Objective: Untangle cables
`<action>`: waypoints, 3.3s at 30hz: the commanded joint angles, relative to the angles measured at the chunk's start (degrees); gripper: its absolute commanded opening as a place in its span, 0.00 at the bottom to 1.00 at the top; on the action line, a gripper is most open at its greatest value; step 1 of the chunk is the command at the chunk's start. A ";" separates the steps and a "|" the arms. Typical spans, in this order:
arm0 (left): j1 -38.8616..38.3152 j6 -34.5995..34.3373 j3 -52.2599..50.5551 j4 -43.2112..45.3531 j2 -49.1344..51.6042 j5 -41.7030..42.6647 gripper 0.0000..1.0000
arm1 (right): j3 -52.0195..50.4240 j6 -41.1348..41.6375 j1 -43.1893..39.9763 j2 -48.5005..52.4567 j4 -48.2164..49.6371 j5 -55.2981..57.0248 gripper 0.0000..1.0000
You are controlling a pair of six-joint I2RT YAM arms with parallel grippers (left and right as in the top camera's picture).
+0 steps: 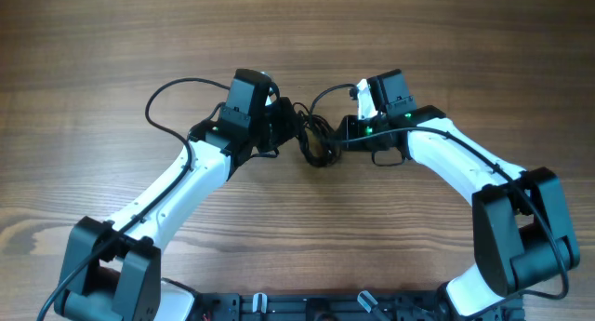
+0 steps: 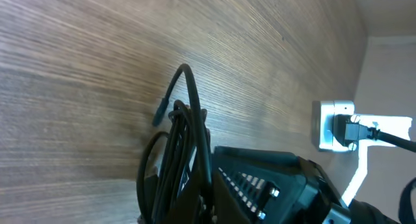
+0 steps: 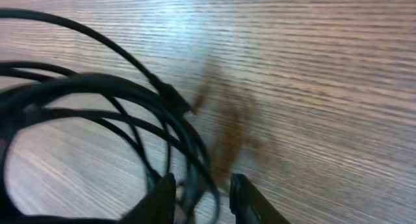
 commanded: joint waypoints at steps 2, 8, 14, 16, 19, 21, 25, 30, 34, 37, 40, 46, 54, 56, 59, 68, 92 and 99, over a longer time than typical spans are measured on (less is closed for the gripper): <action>-0.22 -5.20 0.74 0.55 -1.64 3.37 0.04 | 0.04 0.81 0.24 1.14 0.72 -3.80 0.31; -0.02 -8.24 0.74 2.32 -1.64 6.45 0.04 | 0.04 0.83 0.24 1.14 2.19 -1.86 0.36; 2.03 -10.01 0.74 3.04 -1.64 10.43 0.04 | 0.04 0.72 0.24 1.14 2.27 3.63 0.37; 2.91 -10.05 0.74 3.23 -1.64 12.00 0.04 | 0.04 0.72 0.24 1.14 2.43 3.61 0.37; 4.00 -11.63 0.74 3.41 -1.64 13.94 0.04 | 0.04 0.76 0.24 1.14 2.40 3.61 0.37; 4.70 -12.59 0.74 4.09 -1.64 15.32 0.04 | 0.04 0.76 0.24 1.14 2.40 3.58 0.34; 5.29 -12.59 0.74 5.14 -1.64 16.35 0.04 | 0.04 0.76 0.24 1.14 2.36 3.58 0.12; 5.33 -12.59 0.74 7.61 -1.64 18.86 0.04 | 0.04 0.81 0.24 1.14 2.36 3.56 0.04; 5.51 -12.26 0.74 8.07 -1.64 18.95 0.04 | 0.04 0.85 0.24 1.14 2.05 4.42 0.04; 6.21 -7.13 0.74 7.87 -1.64 18.36 0.04 | 0.04 6.58 0.24 1.14 -0.37 12.74 0.04; 8.07 -1.46 0.74 4.87 -1.64 14.53 0.04 | 0.04 12.66 0.17 1.14 -5.03 22.80 0.04; 14.19 4.46 0.74 0.50 -1.64 4.66 0.04 | 0.04 12.59 0.20 1.14 -8.20 28.09 0.04; 17.73 4.46 0.74 -0.28 -1.62 4.09 0.41 | 0.04 12.39 0.20 1.14 -7.17 26.10 0.04; 17.05 4.50 0.74 -1.84 -1.62 3.52 0.57 | 0.04 9.29 0.20 1.14 -5.57 21.81 0.04; 15.87 5.64 0.74 -4.74 -1.62 2.69 0.57 | 0.04 8.17 0.20 1.14 -4.61 19.06 0.04; 6.91 5.25 0.72 -10.01 -0.35 -0.81 0.48 | 0.04 8.04 0.20 1.14 -4.04 15.26 0.04; -4.28 -9.55 0.72 1.95 10.29 -17.46 0.55 | 0.04 6.62 0.20 1.14 -4.22 13.81 0.04; -4.28 -9.53 0.72 5.01 13.05 -17.46 0.51 | 0.04 6.62 0.20 1.14 -4.24 13.81 0.04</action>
